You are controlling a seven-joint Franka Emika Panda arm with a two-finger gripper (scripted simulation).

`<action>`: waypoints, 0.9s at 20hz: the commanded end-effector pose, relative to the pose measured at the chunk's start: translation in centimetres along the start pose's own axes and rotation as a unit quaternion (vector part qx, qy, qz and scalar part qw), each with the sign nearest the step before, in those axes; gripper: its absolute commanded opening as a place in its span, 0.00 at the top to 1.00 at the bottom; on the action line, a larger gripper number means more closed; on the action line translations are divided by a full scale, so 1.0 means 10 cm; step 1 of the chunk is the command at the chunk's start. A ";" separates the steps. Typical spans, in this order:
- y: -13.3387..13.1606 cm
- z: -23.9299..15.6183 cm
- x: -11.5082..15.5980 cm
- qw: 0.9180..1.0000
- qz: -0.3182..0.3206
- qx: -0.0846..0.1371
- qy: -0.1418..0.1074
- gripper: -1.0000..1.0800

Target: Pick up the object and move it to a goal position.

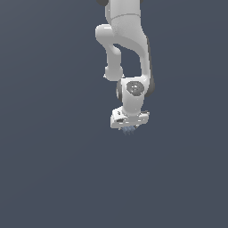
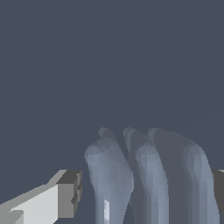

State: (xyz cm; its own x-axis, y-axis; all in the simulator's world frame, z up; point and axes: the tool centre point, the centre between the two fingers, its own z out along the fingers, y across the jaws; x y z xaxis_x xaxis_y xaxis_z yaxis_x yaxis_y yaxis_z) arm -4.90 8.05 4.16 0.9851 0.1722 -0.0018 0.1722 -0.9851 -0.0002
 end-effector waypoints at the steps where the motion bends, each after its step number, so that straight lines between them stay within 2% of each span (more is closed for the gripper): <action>1: 0.00 0.02 0.01 1.000 0.000 0.000 0.001 0.04; 2: 0.00 0.02 0.01 1.000 0.000 0.000 0.001 1.00; 13: 0.00 0.01 0.01 1.000 0.000 0.000 0.001 1.00; 18: 0.09 -0.10 0.02 1.000 0.000 0.000 0.001 1.00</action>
State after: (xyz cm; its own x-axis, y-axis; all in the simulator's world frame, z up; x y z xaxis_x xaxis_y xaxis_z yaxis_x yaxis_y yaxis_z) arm -4.72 7.56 4.68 0.9849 0.1729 -0.0007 0.1729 -0.9849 -0.0001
